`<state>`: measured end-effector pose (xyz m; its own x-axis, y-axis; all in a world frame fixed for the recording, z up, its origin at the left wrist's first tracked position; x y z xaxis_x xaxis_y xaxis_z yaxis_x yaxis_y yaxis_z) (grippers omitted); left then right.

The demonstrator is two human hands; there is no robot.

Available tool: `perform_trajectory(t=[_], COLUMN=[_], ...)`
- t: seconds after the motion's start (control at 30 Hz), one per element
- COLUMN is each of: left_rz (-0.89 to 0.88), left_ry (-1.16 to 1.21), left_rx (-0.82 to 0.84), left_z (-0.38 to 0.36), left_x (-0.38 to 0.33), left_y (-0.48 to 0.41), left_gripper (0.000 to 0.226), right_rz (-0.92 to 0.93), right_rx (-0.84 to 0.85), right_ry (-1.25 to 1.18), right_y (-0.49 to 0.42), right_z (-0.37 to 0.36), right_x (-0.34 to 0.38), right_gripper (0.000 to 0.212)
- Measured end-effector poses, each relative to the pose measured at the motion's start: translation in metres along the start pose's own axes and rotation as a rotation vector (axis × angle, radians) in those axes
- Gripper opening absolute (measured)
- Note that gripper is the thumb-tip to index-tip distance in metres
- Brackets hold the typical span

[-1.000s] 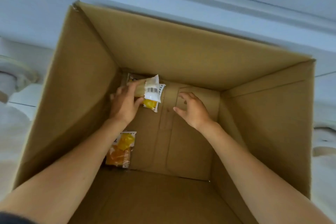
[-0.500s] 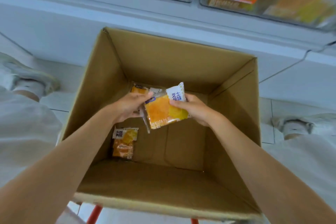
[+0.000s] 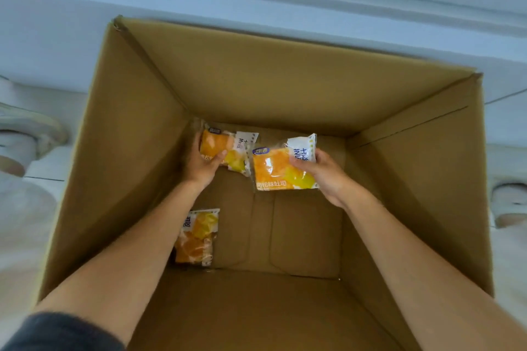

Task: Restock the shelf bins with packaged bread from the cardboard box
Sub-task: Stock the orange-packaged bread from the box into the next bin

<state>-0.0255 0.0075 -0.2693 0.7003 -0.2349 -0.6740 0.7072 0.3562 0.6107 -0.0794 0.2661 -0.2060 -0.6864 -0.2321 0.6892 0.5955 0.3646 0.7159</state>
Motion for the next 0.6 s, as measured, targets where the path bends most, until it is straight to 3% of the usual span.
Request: perform_trajectory(t=[0.13,0.17,0.3,0.5,0.6], left_rz=[0.114,0.129,0.172,0.187,0.223], left_ry=[-0.096,-0.118,-0.273,0.006,0.299], left_rx=[-0.073,-0.082,-0.064,0.016,0.203], left_z=[-0.011,-0.013,-0.024,-0.029,-0.021], left_x=[0.029,0.030,0.026,0.003,-0.018], left_y=[-0.028,-0.030,-0.028,-0.006,0.021], left_gripper=[0.114,0.111,0.066,0.046,0.050], right_rz=[-0.019,-0.025,-0.031,-0.016,-0.015], right_rx=[-0.026,-0.032,-0.044,-0.041,-0.043], right_ry=[-0.024,-0.021,-0.010,-0.011,-0.002], right_y=[-0.012,-0.013,-0.014,0.001,0.016], right_z=[0.006,0.007,0.009,0.007,0.005], right_x=[-0.009,-0.010,-0.014,-0.008,0.002], right_gripper=[0.021,0.023,0.028,0.023,0.024])
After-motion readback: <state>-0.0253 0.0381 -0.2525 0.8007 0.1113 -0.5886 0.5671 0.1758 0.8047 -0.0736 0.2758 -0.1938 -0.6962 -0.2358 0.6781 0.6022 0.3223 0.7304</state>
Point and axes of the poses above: each hand's wrist, its own y-axis away from the middle knuckle, its own z-axis out of the back of the hand, x = y × z, the point moved 1 cm from there along -y, towards the middle knuckle, and after that the axes turned 7 degrees about x, right-handed, at the moved point
